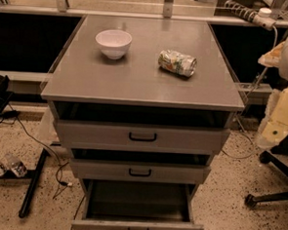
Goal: Close bottom drawer
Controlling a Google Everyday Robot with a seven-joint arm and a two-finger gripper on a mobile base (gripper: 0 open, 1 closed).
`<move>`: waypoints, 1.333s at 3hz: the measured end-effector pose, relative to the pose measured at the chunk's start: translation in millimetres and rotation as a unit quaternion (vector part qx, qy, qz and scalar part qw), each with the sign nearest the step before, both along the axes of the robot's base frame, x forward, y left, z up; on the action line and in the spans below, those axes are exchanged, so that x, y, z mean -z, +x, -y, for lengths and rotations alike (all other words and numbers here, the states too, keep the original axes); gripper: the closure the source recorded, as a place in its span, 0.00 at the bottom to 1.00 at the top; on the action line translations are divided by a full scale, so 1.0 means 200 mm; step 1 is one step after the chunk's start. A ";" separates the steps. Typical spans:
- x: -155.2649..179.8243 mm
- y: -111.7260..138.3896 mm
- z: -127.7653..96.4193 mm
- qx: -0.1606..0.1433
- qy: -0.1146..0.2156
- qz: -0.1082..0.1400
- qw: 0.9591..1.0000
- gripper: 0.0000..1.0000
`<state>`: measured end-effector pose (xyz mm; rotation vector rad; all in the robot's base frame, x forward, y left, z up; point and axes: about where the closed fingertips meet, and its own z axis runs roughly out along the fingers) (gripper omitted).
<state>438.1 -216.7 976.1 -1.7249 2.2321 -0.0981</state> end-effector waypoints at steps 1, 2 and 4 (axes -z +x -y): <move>0.00 0.00 0.00 0.000 0.000 0.000 1.000 0.00; 0.06 -0.03 -0.01 -0.010 -0.032 0.010 0.999 0.00; 0.59 -0.15 0.07 -0.030 -0.030 -0.037 0.998 0.02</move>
Offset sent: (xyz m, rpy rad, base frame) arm -0.0138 0.0015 -0.0363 -0.1770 -0.0364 0.0536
